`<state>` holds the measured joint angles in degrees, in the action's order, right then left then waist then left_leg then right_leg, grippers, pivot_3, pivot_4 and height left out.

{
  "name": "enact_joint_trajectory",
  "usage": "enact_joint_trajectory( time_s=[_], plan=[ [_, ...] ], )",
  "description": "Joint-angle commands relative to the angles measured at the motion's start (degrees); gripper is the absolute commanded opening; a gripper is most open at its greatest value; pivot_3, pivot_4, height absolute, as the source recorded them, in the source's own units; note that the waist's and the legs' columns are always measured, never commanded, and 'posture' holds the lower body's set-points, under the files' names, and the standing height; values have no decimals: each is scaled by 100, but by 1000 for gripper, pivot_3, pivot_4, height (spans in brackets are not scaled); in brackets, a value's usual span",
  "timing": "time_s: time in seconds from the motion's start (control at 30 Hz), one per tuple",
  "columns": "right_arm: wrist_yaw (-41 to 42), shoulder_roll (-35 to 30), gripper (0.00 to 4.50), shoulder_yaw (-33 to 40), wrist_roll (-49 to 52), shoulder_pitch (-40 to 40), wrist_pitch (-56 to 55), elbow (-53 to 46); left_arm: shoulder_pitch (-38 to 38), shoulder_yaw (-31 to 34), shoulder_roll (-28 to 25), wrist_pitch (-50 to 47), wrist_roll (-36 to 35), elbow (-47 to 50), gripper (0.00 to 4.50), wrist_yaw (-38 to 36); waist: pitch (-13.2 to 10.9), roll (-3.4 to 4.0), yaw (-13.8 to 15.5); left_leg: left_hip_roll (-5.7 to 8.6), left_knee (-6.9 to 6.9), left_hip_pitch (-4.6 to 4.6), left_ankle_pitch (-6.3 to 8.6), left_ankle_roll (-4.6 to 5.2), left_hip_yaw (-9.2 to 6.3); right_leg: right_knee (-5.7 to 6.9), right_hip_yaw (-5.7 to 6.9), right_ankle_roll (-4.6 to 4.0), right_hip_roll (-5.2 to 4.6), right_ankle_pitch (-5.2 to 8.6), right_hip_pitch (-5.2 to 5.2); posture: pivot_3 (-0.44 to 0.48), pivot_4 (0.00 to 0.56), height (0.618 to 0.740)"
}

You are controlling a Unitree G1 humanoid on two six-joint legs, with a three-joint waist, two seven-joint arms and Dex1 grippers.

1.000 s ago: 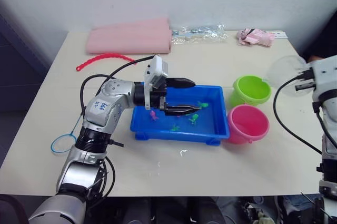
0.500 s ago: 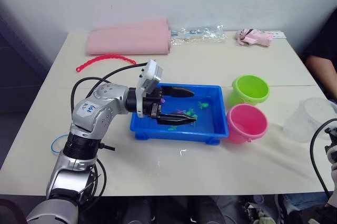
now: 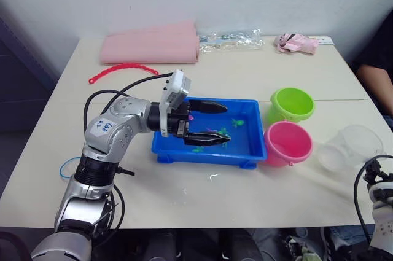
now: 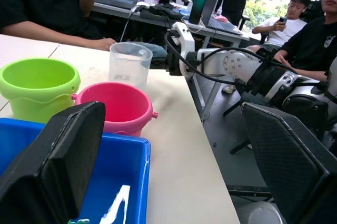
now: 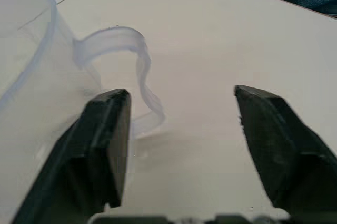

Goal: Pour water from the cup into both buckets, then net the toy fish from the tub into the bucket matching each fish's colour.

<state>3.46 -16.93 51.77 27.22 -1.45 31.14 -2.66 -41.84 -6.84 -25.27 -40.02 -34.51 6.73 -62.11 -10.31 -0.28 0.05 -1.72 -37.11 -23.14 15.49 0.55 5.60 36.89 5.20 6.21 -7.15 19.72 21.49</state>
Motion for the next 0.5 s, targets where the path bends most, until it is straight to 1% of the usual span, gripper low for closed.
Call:
enact_joint_trajectory(
  time_s=[0.03,0.17,0.27,0.33,0.4,0.47,0.5],
  plan=[
    [-59,75,4486,108,169,391,-120,-570,-67,34,-35,91,-23,108,4500,-38,0,0,-10,0,-1,0,0,0,0,-1,0,0,0,0,0,0,150,738],
    [-71,180,4486,103,313,998,-36,-1225,-47,0,-25,128,1,91,4500,-38,3,4,-9,-1,1,1,0,0,0,-6,-3,0,0,0,1,0,150,738],
    [202,127,4486,-14,342,1696,-44,-2023,-26,-34,-22,153,26,66,4500,-32,3,6,0,1,0,3,1,1,2,-15,-6,0,-2,0,1,0,150,738],
    [695,-123,4486,-130,243,2241,-255,-2571,14,-37,-33,165,54,39,4500,0,3,5,-2,-1,2,3,1,0,-2,-19,-12,1,0,1,1,0,150,738],
    [1419,-504,4486,-275,75,2823,-601,-3046,110,-45,-59,213,115,36,4500,34,6,10,-2,1,1,3,4,4,4,-23,-18,1,-1,1,1,0,150,738],
    [1909,-782,4486,-216,331,3140,-661,-3325,208,-45,-83,243,161,58,4500,70,5,8,-14,1,2,7,6,6,8,-27,-16,4,1,0,-1,0,150,738],
    [2053,-953,4486,-60,666,3171,-545,-3443,263,-16,-91,231,164,75,4500,118,3,1,-20,0,4,11,6,7,15,-28,-18,7,2,-1,-1,0,150,738]
  ],
)
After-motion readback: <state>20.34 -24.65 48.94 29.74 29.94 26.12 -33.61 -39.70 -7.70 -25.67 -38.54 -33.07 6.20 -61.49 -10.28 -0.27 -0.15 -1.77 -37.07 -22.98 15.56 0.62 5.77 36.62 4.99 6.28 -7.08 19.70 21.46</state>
